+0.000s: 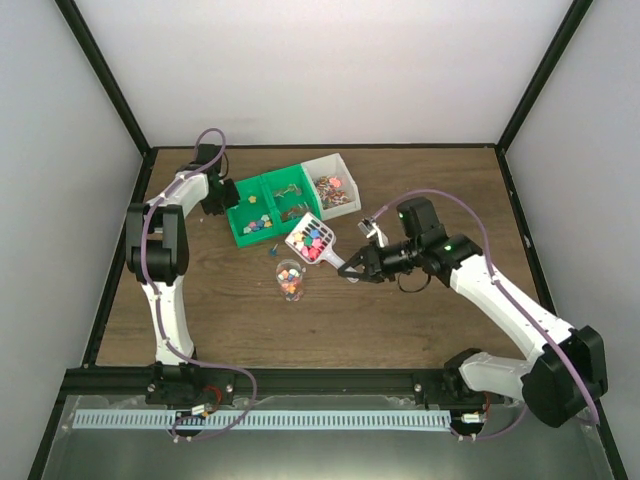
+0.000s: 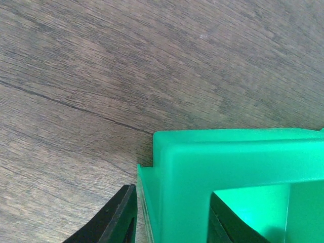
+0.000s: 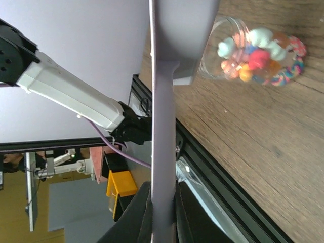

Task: Pack the candies
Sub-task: Place the fake candies in the packing bottle.

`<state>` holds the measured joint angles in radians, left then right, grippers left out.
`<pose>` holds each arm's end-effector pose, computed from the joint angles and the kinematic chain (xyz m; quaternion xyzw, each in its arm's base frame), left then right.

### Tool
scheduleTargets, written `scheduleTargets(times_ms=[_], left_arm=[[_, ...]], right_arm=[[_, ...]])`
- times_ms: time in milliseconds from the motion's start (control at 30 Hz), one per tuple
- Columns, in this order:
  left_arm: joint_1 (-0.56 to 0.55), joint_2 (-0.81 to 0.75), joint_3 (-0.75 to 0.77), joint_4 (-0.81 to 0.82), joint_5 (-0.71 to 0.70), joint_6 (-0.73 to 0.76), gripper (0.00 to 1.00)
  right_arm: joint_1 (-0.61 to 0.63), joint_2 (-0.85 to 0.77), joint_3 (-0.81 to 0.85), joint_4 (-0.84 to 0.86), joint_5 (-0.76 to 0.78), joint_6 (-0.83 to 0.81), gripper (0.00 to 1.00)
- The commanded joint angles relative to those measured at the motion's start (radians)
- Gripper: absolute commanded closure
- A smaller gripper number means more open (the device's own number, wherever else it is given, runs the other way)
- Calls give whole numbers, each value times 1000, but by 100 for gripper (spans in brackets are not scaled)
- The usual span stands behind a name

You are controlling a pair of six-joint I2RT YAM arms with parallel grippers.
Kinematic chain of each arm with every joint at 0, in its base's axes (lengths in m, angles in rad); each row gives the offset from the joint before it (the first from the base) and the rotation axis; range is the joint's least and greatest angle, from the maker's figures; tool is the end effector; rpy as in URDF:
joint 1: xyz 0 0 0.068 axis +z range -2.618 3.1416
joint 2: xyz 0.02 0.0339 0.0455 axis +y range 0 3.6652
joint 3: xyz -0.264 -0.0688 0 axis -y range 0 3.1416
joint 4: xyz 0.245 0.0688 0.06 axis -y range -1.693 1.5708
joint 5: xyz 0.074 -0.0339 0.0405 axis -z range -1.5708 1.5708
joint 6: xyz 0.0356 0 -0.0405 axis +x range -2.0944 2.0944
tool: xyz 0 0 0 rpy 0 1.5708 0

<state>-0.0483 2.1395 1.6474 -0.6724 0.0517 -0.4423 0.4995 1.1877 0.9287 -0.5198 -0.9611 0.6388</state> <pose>0.4491 -0.0236 0.1724 -0.1865 0.9612 -0.0735 0.1895 0.1973 0.1409 0.2873 -0.1209 0.8285 0.5436 0.0583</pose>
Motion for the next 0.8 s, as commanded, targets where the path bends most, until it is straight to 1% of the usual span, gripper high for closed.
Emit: scheduleTargets(times_ms=[0,267,467,767], left_arm=[[4,-25,9,17,12,-8,67],[4,-18,3,32,14,-8,67],[4,-18,3,29,13,-1,67],[4,-17,4,30,13,-1,67]], right_arm=[[0,-31,48,-173,68,-101,99],[61,-7,103,-301,168,-140,99],[83,17,122,-332,183,-158,99],[104,57,195,-411,217,-192,99]])
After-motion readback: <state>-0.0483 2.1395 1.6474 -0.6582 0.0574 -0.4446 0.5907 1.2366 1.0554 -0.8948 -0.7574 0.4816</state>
